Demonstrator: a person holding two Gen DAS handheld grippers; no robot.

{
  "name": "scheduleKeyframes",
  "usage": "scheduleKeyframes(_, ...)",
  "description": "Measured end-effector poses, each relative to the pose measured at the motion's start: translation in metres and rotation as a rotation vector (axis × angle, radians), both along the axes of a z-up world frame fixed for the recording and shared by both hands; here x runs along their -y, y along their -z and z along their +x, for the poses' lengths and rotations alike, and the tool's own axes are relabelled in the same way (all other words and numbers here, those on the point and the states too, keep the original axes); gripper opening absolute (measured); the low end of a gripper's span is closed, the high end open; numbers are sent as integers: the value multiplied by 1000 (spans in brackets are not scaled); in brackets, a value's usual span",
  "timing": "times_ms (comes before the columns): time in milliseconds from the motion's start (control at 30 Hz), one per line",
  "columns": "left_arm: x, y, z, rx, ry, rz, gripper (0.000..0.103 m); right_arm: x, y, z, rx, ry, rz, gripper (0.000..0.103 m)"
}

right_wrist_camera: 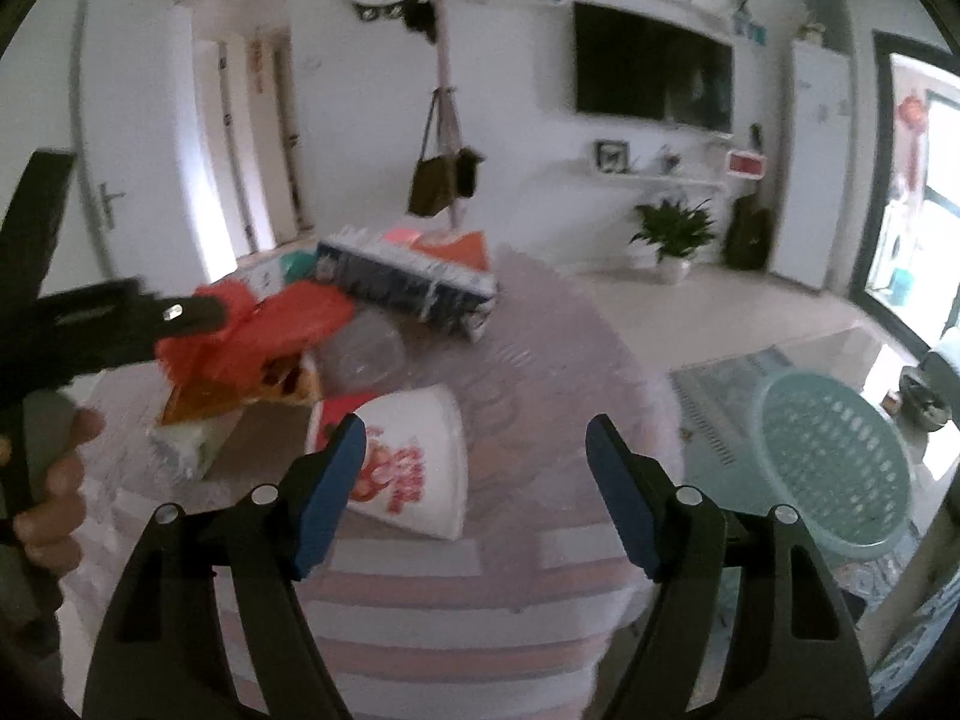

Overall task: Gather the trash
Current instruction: 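Grasp the red plastic bag with the left tool while the right tool grasps the white panda paper cup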

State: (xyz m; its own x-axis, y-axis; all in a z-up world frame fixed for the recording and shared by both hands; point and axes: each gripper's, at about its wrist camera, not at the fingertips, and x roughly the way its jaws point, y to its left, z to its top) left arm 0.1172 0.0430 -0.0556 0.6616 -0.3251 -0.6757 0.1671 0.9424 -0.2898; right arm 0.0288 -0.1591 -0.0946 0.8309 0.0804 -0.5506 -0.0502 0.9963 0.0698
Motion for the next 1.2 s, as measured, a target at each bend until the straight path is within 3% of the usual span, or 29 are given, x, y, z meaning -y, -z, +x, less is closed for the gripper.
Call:
scheduleKeyframes(100,5,7,7,-40,-11,53,69,-10,10,9,-49,-55,45,87)
scheduleKeyframes(233,3,7,0,-21,-24,77,55,-20,21,29,-142,-116,88,88)
scheduleKeyframes(400,-9,-2,-8,10,-32,16,51,-23,34,52,-244,-123,133,88)
scheduleKeyframes(567,-15,-19,-22,81,-46,-13,50,-21,38,63,-270,-126,137,88)
scheduleKeyframes(700,-20,-34,-30,130,-72,-13,50,-13,38,66,-273,-149,180,72)
scheduleKeyframes(833,-21,-44,-35,146,-104,-28,50,-8,27,58,-217,-127,145,72)
scheduleKeyframes(1033,3,-61,-42,163,-76,-20,50,25,-4,33,-114,-62,139,72)
scheduleKeyframes(1200,58,-78,-41,196,33,-39,50,86,-22,27,-53,62,140,72)
